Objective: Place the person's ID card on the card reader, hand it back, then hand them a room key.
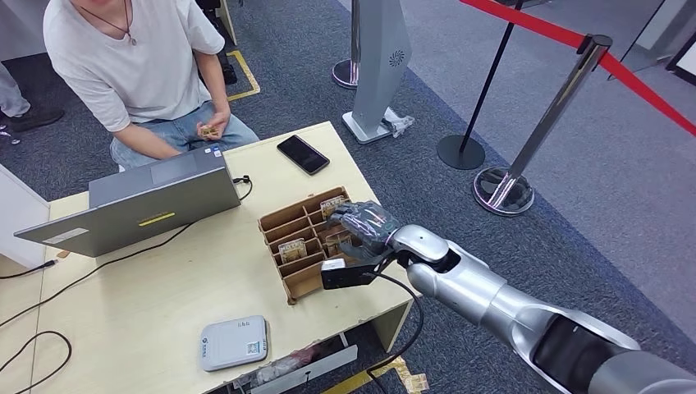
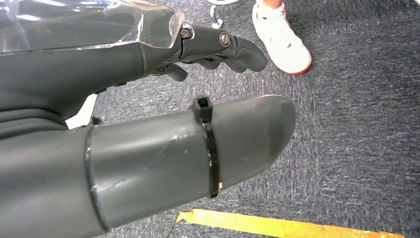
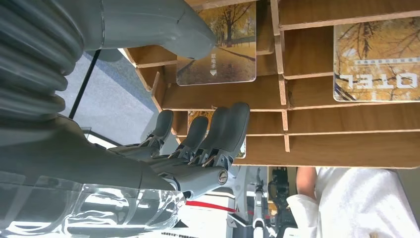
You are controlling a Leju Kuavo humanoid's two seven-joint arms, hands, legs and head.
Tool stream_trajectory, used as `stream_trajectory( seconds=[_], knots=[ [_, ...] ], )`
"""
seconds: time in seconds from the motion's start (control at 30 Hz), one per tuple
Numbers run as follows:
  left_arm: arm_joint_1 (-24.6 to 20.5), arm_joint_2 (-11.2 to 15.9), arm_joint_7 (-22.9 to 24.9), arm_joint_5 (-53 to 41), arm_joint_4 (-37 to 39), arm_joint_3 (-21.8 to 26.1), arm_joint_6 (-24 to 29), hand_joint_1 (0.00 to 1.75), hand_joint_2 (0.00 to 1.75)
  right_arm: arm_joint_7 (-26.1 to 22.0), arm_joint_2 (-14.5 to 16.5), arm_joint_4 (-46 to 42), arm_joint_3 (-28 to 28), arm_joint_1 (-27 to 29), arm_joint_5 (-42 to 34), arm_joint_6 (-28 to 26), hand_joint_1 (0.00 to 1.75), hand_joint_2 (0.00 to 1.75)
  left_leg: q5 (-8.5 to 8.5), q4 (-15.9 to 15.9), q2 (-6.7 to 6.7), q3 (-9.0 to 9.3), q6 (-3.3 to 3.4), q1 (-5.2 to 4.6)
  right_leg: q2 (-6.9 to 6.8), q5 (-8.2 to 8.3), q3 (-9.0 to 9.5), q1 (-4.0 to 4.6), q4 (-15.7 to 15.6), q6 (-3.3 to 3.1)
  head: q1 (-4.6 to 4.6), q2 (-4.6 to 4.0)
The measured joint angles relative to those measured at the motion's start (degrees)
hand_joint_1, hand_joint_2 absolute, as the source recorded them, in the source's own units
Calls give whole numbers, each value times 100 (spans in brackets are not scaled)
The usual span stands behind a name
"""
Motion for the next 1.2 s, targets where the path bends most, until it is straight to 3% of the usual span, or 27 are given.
stream_trajectory(
  seconds=[0.8,1.2],
  knots=[
    [-1,-1,-60,67,0,71,2,0,0,-138,-1,343,117,-352,11,246,84,175,0,0,0,0,0,0,0,0,0,0,0,0,0,0],
    [-1,-1,-49,73,0,128,13,0,0,-203,-1,532,271,-566,-94,287,105,175,0,0,0,-1,0,0,-1,0,0,0,0,0,0,0]
  ],
)
